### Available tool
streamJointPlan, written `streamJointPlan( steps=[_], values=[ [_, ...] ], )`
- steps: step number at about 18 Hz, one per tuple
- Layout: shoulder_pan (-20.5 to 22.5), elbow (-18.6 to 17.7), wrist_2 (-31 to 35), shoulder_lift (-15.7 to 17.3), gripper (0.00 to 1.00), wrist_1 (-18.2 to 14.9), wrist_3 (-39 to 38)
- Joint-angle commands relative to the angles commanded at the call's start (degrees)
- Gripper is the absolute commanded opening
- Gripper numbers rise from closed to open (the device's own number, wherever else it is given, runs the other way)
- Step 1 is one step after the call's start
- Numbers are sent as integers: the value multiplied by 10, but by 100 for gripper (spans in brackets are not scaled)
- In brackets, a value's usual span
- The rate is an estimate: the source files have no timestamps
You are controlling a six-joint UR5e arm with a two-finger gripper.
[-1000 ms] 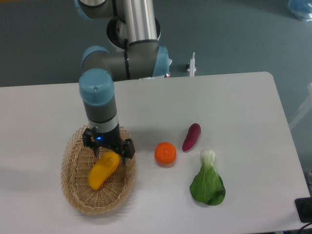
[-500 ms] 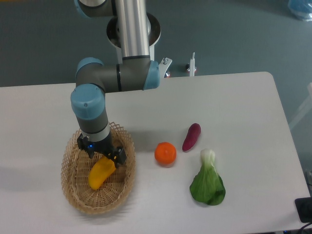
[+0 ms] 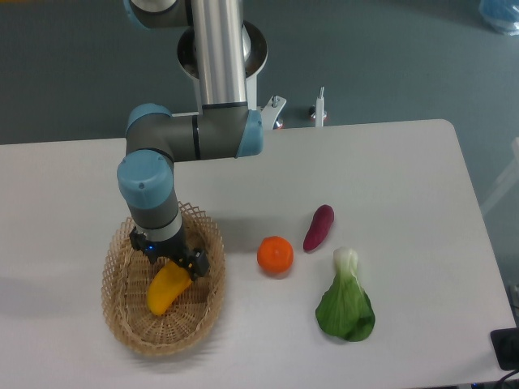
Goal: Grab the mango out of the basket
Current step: 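Lift the mango up out of the basket, then carry the held mango past the orange toward the bok choy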
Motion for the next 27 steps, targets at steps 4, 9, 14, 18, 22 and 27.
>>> streamJointPlan(
  steps=[4,9,14,18,22,27],
  values=[
    [1,0,1,6,48,-1,0],
    [4,3,-6,31,48,-4,3],
    [61,9,-37,94,48,-10,7],
    [113,14,-37,113,48,-13,54],
    [217,13,-36,135,48,-51,184],
    [329,14,-51,138,48,-69,322]
  ],
)
